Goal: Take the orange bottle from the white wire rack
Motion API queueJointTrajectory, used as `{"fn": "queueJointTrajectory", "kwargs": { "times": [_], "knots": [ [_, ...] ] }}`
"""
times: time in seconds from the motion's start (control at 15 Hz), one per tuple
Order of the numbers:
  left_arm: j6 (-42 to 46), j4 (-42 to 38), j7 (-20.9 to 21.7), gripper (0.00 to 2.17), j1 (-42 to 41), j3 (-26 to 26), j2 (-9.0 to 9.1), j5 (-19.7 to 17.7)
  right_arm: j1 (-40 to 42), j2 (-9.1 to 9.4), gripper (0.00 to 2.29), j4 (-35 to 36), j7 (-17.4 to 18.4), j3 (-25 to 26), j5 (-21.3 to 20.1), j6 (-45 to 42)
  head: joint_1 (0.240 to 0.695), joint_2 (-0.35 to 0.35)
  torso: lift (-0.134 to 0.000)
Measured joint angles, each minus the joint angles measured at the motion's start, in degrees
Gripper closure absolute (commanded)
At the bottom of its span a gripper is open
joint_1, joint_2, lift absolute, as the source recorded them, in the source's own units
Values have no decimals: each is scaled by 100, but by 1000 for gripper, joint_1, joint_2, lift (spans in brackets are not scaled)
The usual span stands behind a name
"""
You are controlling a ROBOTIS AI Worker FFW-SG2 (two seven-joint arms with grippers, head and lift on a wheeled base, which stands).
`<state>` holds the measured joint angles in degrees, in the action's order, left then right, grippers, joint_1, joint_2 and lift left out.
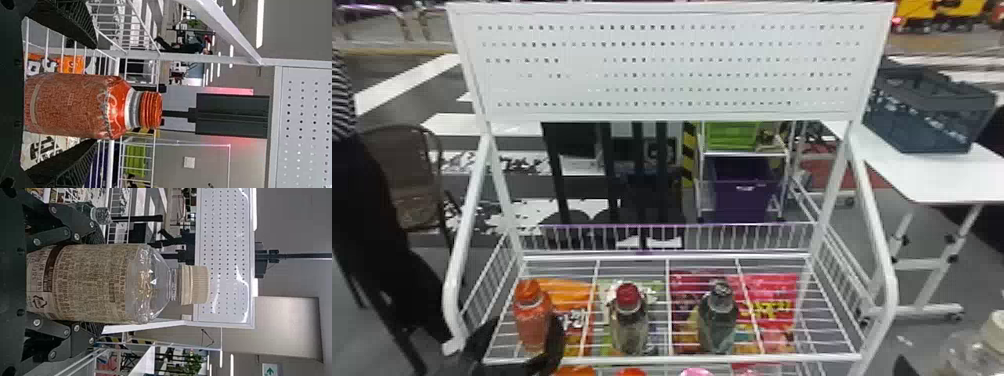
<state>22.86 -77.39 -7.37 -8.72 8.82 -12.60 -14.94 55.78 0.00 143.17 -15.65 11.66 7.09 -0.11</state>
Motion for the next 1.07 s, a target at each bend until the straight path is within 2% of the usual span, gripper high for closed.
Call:
{"fn": "queueJointTrajectory", "kwargs": {
  "times": [0.13, 0.2, 0.27, 0.33, 0.4, 0.6, 0.8, 0.93, 1.07],
  "knots": [
    [-112, 89, 3, 269, 137, 32, -3, 0, -5, 0, 1035, 11, -2, 21, -12, 37, 499, 0, 0],
    [-129, 117, 19, 437, 179, 38, -6, 0, -6, 0, 1035, 12, -2, 34, -12, 49, 499, 0, 0],
    [-136, 139, 58, 984, 220, 39, -16, 3, -6, 0, 1035, 12, -5, 48, -7, 56, 499, 0, 0],
    [-144, 149, 87, 1764, 247, 40, -24, 3, -6, 0, 1035, 11, -3, 57, -1, 58, 499, 0, 0],
    [-149, 138, 60, 2148, 253, 39, -29, -7, -6, 0, 1035, 7, -5, 62, 2, 60, 499, 0, 0],
    [-500, -496, -64, 2148, -35, 4, -60, -44, -16, 0, 1035, 5, -4, 64, 3, 62, 499, 0, 0],
    [-1511, -2298, -290, 2148, -850, -126, -203, -33, -52, 0, 1035, 13, -7, 57, 3, 130, 499, 0, 0],
    [-2432, -3722, -353, 2148, -1506, -399, -262, -28, -77, 0, 1035, 18, -7, 44, -2, 174, 499, 0, 0],
    [-2963, -5055, -307, 2148, -2276, -796, -323, -37, -98, 0, 1035, 18, -8, 37, 1, 182, 499, 0, 0]
  ]
}}
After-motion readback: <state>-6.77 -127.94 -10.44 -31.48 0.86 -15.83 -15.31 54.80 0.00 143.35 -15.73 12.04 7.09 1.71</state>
